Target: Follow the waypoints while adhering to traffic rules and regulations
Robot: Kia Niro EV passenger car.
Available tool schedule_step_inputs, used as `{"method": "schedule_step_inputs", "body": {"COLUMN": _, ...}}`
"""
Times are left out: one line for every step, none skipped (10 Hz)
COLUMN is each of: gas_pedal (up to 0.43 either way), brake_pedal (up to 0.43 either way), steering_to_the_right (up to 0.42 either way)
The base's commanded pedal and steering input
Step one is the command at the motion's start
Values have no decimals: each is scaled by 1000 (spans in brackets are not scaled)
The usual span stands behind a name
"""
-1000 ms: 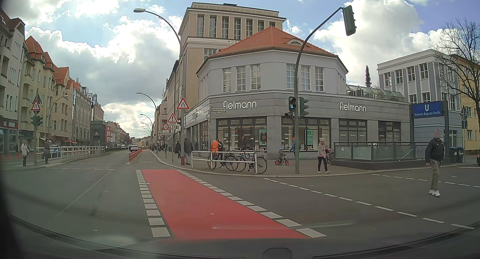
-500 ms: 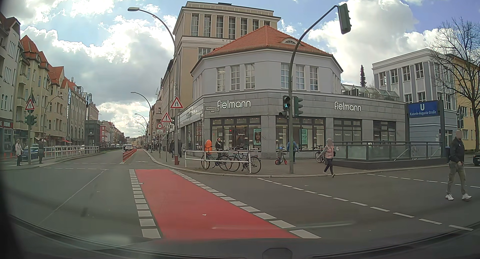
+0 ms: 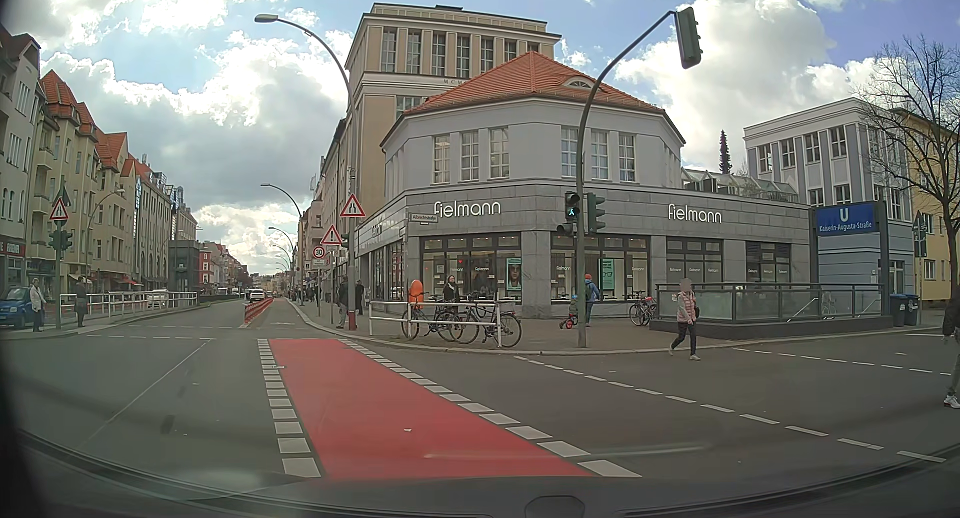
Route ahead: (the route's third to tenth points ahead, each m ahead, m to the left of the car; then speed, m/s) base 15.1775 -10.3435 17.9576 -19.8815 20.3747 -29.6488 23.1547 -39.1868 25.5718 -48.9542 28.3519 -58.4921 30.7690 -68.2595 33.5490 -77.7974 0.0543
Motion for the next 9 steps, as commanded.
{"method": "schedule_step_inputs", "body": {"gas_pedal": 0, "brake_pedal": 262, "steering_to_the_right": 594}}
{"method": "schedule_step_inputs", "body": {"gas_pedal": 0, "brake_pedal": 262, "steering_to_the_right": 594}}
{"method": "schedule_step_inputs", "body": {"gas_pedal": 0, "brake_pedal": 274, "steering_to_the_right": 594}}
{"method": "schedule_step_inputs", "body": {"gas_pedal": 0, "brake_pedal": 274, "steering_to_the_right": 594}}
{"method": "schedule_step_inputs", "body": {"gas_pedal": 0, "brake_pedal": 280, "steering_to_the_right": 594}}
{"method": "schedule_step_inputs", "body": {"gas_pedal": 0, "brake_pedal": 280, "steering_to_the_right": 594}}
{"method": "schedule_step_inputs", "body": {"gas_pedal": 0, "brake_pedal": 280, "steering_to_the_right": 595}}
{"method": "schedule_step_inputs", "body": {"gas_pedal": 0, "brake_pedal": 280, "steering_to_the_right": 594}}
{"method": "schedule_step_inputs", "body": {"gas_pedal": 0, "brake_pedal": 280, "steering_to_the_right": 594}}
